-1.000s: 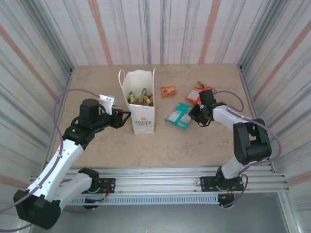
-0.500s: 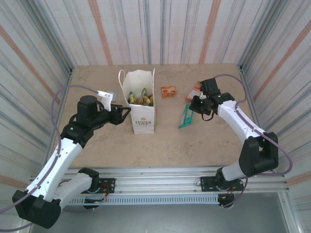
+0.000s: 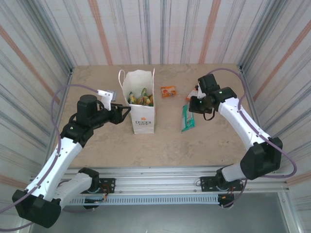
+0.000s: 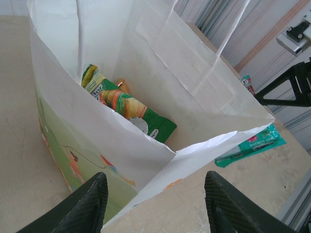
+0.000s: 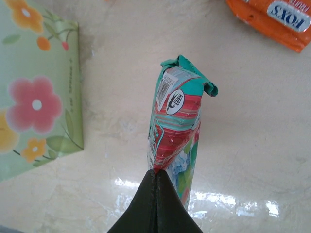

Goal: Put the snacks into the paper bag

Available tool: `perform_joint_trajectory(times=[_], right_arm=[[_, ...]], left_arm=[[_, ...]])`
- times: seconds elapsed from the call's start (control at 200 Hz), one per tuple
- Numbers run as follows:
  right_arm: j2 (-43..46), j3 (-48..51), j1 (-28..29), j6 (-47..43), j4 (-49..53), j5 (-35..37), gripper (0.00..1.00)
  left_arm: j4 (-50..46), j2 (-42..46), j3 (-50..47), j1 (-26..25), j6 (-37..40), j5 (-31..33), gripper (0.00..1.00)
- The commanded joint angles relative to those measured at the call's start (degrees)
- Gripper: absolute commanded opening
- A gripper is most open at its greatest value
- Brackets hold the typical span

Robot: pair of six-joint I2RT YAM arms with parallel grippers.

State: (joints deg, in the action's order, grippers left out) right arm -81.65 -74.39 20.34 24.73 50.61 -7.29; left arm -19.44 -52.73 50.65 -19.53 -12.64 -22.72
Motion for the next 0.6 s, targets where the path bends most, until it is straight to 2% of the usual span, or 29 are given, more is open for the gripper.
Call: perform_joint_trajectory(times=[0.0,0.291,0.441,0.596], right_arm=[[-0.84,-3.17,1.84,-1.53,3.03,1.54,0.0],[-1.44,-14.44,5.21,-1.22,7.73,5.67,0.0],[-1.59,-22.73,6.62,-1.2,9.34,7.21,0.0],[-2.58,-31.47,7.82,-1.05,9.06,7.29,0.0]], left_arm=[[0.15,0.6,0.81,0.43,1.02,0.02,0.56],[-2.4,-0.59,3.66,0.46,0.38,3.99,0.55],[-1.21,-1.83,5.56,0.46,-3.17,7.97,0.56],[1.25,-4.57,8.25,0.46,-4.12,7.35,0.56]])
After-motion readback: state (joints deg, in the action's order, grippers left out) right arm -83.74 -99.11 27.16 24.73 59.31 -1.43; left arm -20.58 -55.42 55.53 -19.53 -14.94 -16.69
